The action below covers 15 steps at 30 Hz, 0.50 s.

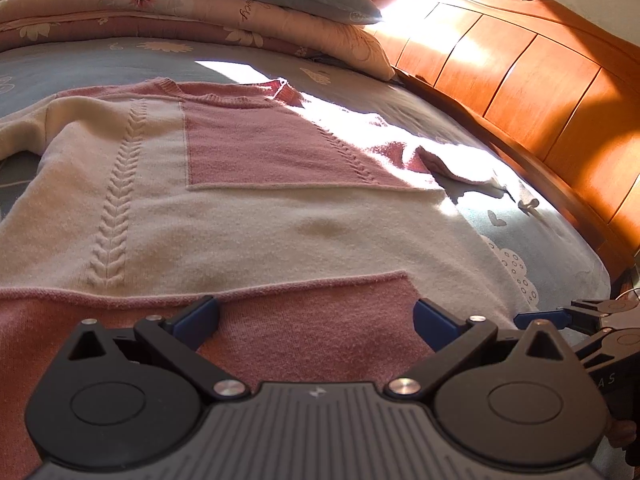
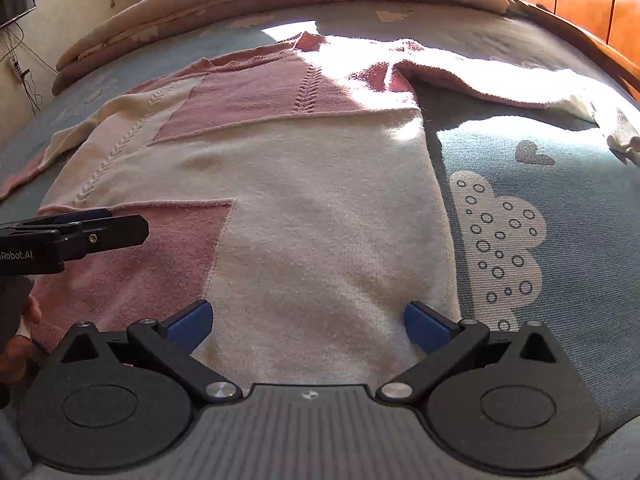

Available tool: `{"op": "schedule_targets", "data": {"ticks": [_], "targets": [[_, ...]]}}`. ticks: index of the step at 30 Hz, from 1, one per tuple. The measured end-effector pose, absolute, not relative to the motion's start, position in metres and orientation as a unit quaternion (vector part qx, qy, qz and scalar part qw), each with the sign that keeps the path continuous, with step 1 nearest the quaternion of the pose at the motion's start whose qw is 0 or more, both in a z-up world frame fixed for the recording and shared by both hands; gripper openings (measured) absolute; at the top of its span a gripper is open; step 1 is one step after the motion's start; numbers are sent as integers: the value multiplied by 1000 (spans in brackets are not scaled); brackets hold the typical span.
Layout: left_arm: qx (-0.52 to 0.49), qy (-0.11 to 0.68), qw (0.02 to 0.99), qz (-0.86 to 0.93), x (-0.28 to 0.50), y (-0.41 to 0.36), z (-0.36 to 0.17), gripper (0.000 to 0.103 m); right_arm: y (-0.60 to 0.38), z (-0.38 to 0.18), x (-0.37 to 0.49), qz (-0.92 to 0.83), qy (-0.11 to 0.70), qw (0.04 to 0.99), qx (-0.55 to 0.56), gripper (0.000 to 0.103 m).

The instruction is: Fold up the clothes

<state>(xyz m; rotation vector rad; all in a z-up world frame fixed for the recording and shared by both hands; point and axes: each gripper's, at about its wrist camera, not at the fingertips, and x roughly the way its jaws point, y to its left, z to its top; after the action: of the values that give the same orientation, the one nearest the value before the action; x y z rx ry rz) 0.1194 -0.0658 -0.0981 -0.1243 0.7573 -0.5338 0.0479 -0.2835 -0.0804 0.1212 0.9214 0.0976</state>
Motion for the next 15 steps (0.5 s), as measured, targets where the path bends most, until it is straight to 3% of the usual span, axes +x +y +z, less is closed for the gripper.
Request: {"op": "schedule_targets", "data": {"ticks": [9, 15], "targets": [[-80, 376, 880, -279, 135, -42, -62, 102, -275, -84, 42, 36, 432, 901, 30, 103], [-222, 361, 873, -243, 187, 51, -42, 102, -272, -83, 44, 32, 434, 900, 28, 103]]}}
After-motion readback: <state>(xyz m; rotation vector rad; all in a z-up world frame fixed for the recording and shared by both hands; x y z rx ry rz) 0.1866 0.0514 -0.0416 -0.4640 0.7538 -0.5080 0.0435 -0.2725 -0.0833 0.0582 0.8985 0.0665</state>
